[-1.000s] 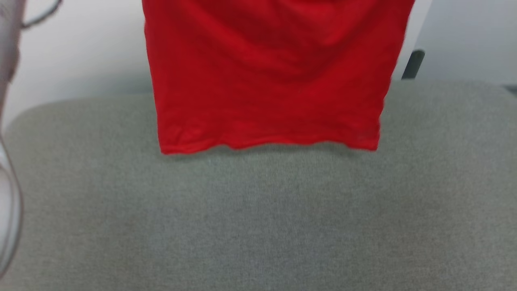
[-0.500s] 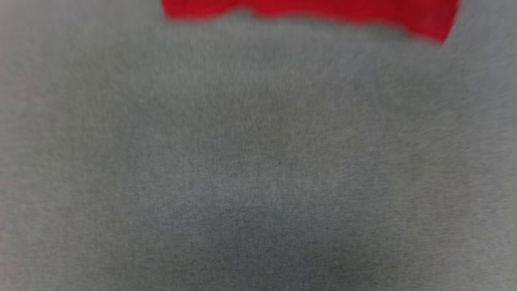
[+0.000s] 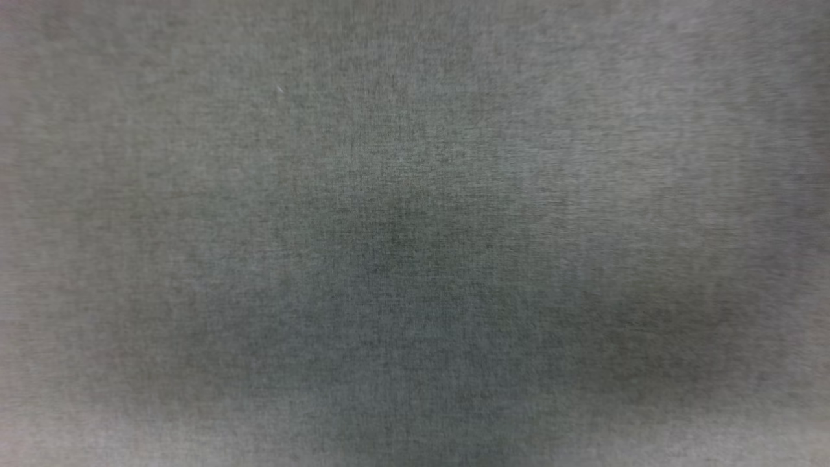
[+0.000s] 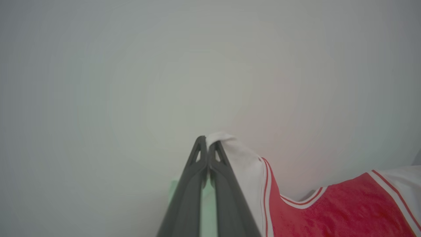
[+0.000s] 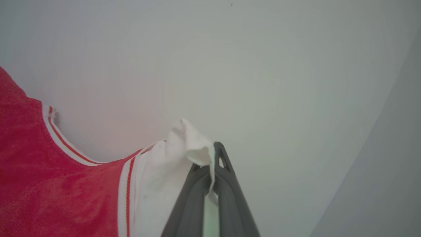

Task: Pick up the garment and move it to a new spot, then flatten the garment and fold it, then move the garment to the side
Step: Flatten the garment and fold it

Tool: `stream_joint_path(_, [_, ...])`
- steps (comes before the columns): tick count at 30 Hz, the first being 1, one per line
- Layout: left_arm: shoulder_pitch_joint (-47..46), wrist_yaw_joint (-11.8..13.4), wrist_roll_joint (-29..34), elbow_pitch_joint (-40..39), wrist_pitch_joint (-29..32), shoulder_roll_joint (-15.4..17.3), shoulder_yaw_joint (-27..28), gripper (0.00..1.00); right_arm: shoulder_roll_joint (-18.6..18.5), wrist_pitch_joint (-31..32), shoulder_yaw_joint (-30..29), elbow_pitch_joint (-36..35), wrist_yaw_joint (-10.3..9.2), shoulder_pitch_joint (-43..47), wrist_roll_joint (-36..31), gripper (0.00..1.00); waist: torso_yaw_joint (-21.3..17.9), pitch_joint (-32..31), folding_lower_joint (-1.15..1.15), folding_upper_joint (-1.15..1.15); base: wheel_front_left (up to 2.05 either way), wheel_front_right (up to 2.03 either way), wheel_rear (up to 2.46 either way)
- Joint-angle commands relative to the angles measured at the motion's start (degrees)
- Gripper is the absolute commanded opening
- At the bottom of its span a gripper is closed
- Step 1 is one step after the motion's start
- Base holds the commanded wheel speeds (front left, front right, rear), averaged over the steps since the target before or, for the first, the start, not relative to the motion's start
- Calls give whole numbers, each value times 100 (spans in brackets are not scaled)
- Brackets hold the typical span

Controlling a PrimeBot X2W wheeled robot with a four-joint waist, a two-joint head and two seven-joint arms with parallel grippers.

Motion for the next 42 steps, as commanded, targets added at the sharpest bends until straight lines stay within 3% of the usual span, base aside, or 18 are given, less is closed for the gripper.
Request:
stream_joint_path(1, [173, 1, 48, -17, 3, -53, 42, 0, 34, 1, -42, 24, -4, 106, -33, 0, 150, 424, 0, 0, 0, 0, 0])
stream_joint_path(12, [1069, -171, 46, 101, 1, -161, 327, 0, 174, 0, 153, 167, -4, 566, 422, 0, 268, -86, 0, 0, 0, 0, 0])
stream_joint_path(18, [1898, -249, 30, 165, 101, -104, 35, 0, 7, 0, 934, 246, -4, 1286, 1183, 0, 265, -816, 0, 0, 0, 0, 0])
stream_joint_path(22, [2790, -256, -94, -299, 327, 11, -387, 0, -156, 55, 1729, 150, -4, 2031, 1975, 0, 308, -1385, 0, 0, 0, 0, 0])
stream_joint_path(27, [3942, -253, -433, -1082, 492, 362, -875, 0, -770, 297, 2667, -531, -4, 2987, 3017, 0, 416, -1987, 0, 0, 0, 0, 0])
stream_joint_path(31, [4832, -254, -721, -1681, 571, 750, -1149, 0, -1394, 457, 3090, -1160, -4, 3788, 3728, 0, 498, -2418, 0, 0, 0, 0, 0])
stream_joint_path(36, [5881, -254, -931, -2143, 510, 1183, -1298, 0, -1974, 459, 3240, -1682, -4, 4829, 4294, 0, 574, -2924, 0, 0, 0, 0, 0])
stream_joint_path(42, [7038, 21, -1109, -2732, 447, 1554, -1401, 0, -2363, 471, 3240, -2220, -4, 6092, 4563, 0, 652, -3394, 0, 0, 0, 0, 0])
